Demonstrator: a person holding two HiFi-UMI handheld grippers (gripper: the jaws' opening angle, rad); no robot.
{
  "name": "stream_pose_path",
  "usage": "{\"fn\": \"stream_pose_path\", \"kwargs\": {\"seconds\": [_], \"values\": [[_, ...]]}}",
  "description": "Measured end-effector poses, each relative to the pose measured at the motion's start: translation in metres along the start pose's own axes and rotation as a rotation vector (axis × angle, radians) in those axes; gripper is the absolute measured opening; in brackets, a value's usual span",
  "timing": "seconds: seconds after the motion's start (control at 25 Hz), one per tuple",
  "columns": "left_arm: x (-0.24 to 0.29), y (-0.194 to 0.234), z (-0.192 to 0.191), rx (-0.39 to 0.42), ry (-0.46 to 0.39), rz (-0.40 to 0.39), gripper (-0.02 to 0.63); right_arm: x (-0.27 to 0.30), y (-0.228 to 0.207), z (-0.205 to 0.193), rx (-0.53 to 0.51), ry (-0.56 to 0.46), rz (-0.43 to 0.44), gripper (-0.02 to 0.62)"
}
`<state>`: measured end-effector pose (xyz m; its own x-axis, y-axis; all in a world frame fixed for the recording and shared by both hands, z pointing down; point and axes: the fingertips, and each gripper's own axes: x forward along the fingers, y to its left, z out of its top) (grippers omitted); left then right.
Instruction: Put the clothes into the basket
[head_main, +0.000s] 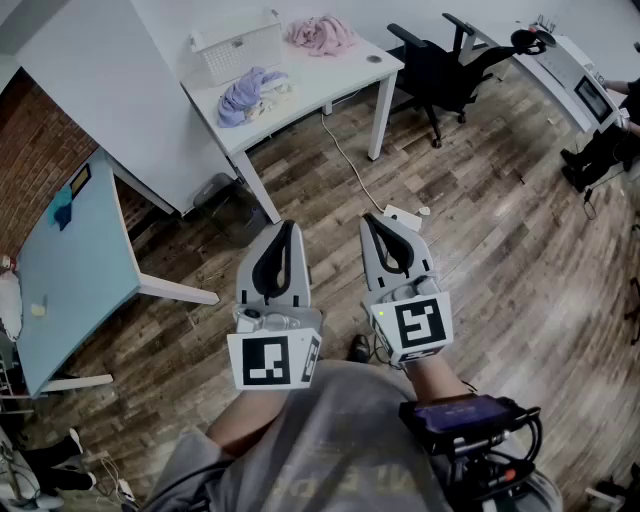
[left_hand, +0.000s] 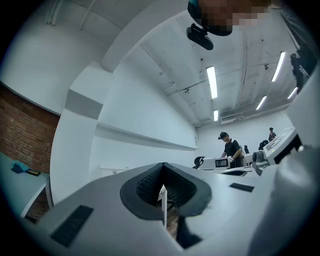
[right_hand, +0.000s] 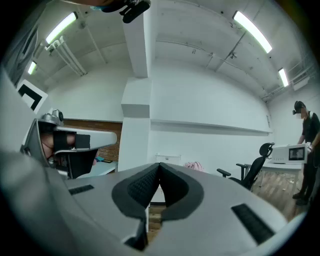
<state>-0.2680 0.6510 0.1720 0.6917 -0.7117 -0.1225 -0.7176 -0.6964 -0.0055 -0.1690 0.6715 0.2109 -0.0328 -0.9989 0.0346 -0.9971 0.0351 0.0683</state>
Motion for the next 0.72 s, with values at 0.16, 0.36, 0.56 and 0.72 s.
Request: {"fn": "stream_pose_path", "kwargs": {"seconds": [0.16, 0.36, 0.56, 0.72], "values": [[0.006, -0.011, -0.002, 0.011, 0.007, 0.01, 0.009, -0.003, -0.01, -0.005, 0.004, -0.017, 0.024, 0.006], [0.018, -0.028, -0.006, 0.025, 0.018, 0.016, 0.008, -0.004, -0.03, -0.012, 0.003, -0.017, 0.045, 0.006], [0.025, -0.039, -0.009, 0.033, 0.019, 0.055, 0.008, -0.003, -0.049, -0.019, 0.014, -0.006, 0.065, 0.006], [0.028, -0.042, -0.014, 0.042, 0.031, 0.086, 0.009, 0.0, -0.052, -0.032, 0.024, 0.029, 0.106, 0.008]]}}
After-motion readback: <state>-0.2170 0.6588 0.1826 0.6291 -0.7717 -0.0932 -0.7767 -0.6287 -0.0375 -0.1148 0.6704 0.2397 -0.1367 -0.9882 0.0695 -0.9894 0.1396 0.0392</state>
